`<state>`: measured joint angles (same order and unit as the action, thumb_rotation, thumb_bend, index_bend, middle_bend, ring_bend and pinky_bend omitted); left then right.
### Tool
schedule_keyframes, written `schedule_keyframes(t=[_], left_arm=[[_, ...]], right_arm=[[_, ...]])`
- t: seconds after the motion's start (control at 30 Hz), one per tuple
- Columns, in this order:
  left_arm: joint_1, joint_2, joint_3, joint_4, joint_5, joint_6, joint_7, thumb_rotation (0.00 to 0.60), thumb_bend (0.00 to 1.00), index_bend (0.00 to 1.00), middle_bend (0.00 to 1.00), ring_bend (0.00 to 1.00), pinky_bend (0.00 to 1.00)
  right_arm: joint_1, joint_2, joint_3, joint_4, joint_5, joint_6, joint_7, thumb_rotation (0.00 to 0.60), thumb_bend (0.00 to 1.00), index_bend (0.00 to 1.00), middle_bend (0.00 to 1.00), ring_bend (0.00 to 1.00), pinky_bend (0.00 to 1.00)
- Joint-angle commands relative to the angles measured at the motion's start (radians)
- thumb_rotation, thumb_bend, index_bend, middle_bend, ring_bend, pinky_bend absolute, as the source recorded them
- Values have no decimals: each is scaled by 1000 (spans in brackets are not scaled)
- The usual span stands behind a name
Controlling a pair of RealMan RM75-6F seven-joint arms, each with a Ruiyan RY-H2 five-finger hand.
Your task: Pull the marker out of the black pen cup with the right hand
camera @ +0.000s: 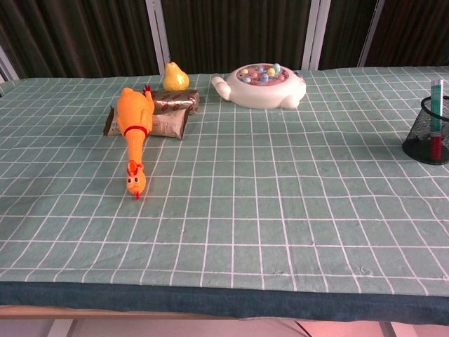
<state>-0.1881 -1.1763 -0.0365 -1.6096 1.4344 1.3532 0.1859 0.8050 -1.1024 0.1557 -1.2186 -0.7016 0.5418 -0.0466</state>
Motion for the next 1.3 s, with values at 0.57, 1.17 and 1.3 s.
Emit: schedule_keyframes(t=[0.57,1.17,1.3], left_arm=[[-3,4,-1,-2,-6,-5,-9,600,574,229,119,79,324],[-5,7,0,-2,-5,-6,-17,600,575,229,121,79,325],[-5,8,1,-2,-4,-7,-18,600,574,229,121,79,324]], right_arm=[[-10,-118,22,151,-83,-66,92,600,449,552,1000,1000,1000],[-23,-144,45,177,-148,-89,153,600,497,585,1000,1000,1000],[-25,-144,48,180,-159,-93,162,600,520,594,1000,1000,1000]])
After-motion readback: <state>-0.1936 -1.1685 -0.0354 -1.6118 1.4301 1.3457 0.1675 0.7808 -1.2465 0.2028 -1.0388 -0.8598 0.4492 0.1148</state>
